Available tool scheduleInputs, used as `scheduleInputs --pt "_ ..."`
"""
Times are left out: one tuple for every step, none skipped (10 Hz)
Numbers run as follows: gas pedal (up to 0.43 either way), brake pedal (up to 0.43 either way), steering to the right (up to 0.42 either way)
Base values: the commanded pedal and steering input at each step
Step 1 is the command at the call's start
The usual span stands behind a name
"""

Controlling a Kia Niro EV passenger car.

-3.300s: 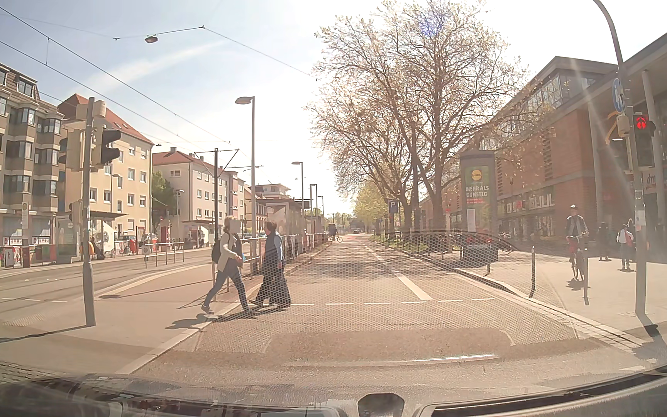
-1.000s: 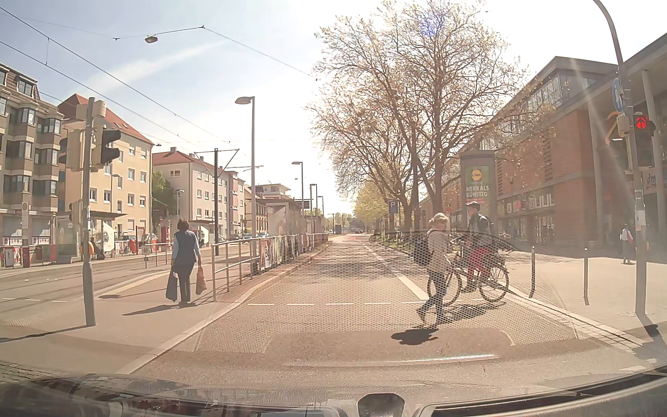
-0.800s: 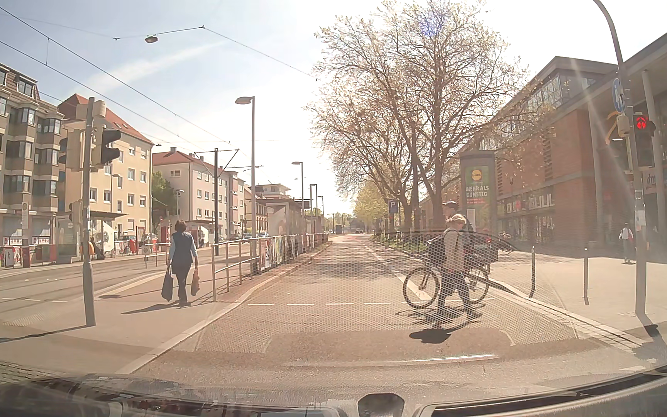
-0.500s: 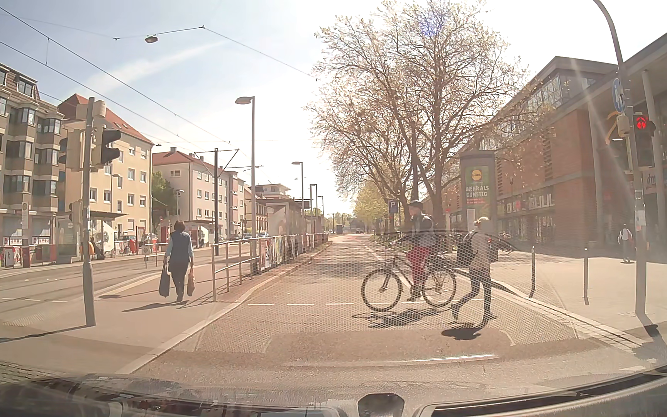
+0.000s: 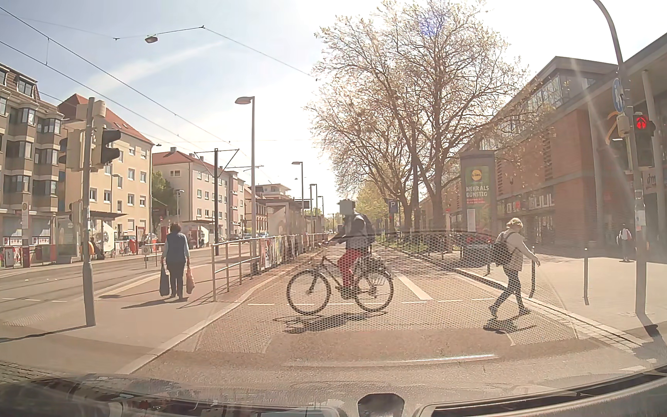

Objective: Follow the waypoints while adhering to traffic rules and regulations

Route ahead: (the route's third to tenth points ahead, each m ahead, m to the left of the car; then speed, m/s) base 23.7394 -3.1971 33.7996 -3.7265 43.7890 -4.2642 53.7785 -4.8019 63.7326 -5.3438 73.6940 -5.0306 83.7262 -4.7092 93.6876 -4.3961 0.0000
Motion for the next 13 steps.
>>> scheduleInputs --pt "0.000 0.201 -0.006" --pt "0.000 0.201 -0.006" --pt "0.000 0.201 -0.006" --pt "0.000 0.201 -0.006" --pt "0.000 0.201 -0.006" --pt "0.000 0.201 -0.006" --pt "0.000 0.201 -0.006" --pt "0.000 0.201 -0.006" --pt "0.000 0.201 -0.006" --pt "0.000 0.201 -0.006" --pt "0.000 0.201 -0.006" --pt "0.000 0.201 -0.006" --pt "0.000 0.201 -0.006"
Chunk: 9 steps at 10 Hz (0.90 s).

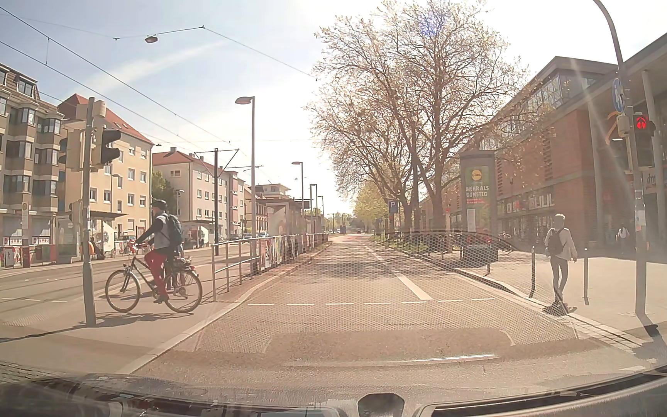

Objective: Follow the waypoints while adhering to traffic rules and regulations

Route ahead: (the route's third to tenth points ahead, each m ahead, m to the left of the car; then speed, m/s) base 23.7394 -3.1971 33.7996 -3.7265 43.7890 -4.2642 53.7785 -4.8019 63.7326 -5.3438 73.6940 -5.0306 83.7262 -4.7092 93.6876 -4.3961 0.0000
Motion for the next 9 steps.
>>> scheduleInputs --pt "0.000 0.201 -0.006" --pt "0.000 0.201 -0.006" --pt "0.000 0.195 -0.006" --pt "0.000 0.201 -0.006" --pt "0.000 0.201 -0.006" --pt "0.000 0.201 -0.006" --pt "0.000 0.201 -0.006" --pt "0.000 0.201 -0.006" --pt "0.000 0.201 -0.006"
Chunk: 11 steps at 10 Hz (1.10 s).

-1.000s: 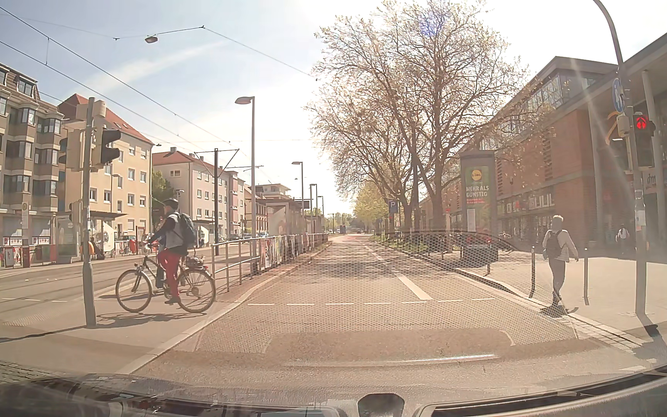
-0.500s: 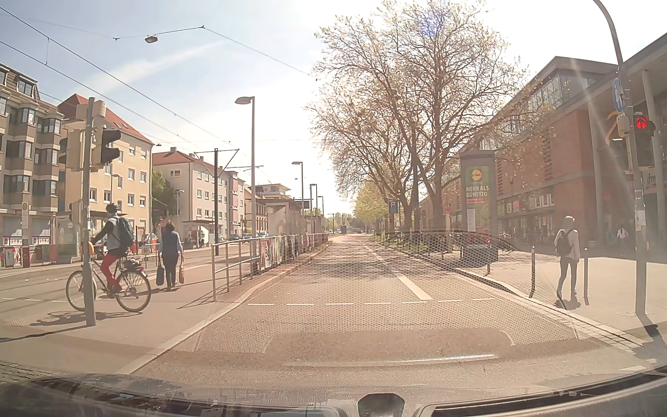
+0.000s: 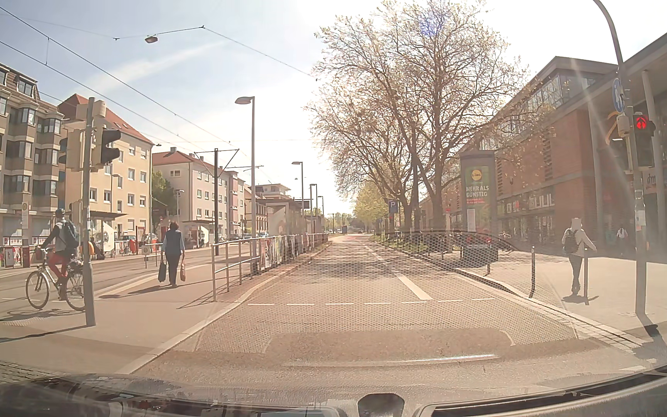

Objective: Follow the waypoints while adhering to traffic rules and regulations

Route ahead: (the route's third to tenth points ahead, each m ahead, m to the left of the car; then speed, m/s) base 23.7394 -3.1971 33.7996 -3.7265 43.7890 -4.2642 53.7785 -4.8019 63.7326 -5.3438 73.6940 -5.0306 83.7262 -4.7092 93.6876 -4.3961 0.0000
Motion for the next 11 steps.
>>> scheduleInputs --pt "0.000 0.201 -0.006" --pt "0.000 0.201 -0.006" --pt "0.000 0.201 -0.006" --pt "0.000 0.201 -0.006" --pt "0.000 0.201 -0.006" --pt "0.000 0.201 -0.006" --pt "0.000 0.201 -0.006" --pt "0.000 0.201 -0.006" --pt "0.000 0.201 -0.006" --pt "0.000 0.201 -0.006" --pt "0.000 0.201 -0.006"
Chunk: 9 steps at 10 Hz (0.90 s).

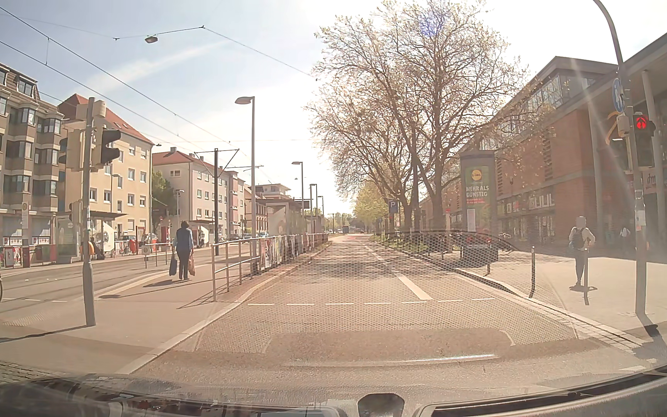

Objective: Follow the waypoints while adhering to traffic rules and regulations

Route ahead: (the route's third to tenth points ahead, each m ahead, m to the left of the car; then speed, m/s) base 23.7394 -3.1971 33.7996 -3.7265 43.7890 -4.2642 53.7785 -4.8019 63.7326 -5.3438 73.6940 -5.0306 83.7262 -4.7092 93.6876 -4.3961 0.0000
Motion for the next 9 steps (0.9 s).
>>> scheduleInputs --pt "0.000 0.201 -0.006" --pt "0.000 0.201 -0.006" --pt "0.000 0.201 -0.006" --pt "0.000 0.201 -0.006" --pt "0.000 0.201 -0.006" --pt "0.000 0.201 -0.006" --pt "0.000 0.201 -0.006" --pt "0.000 0.201 -0.006" --pt "0.000 0.201 -0.006"
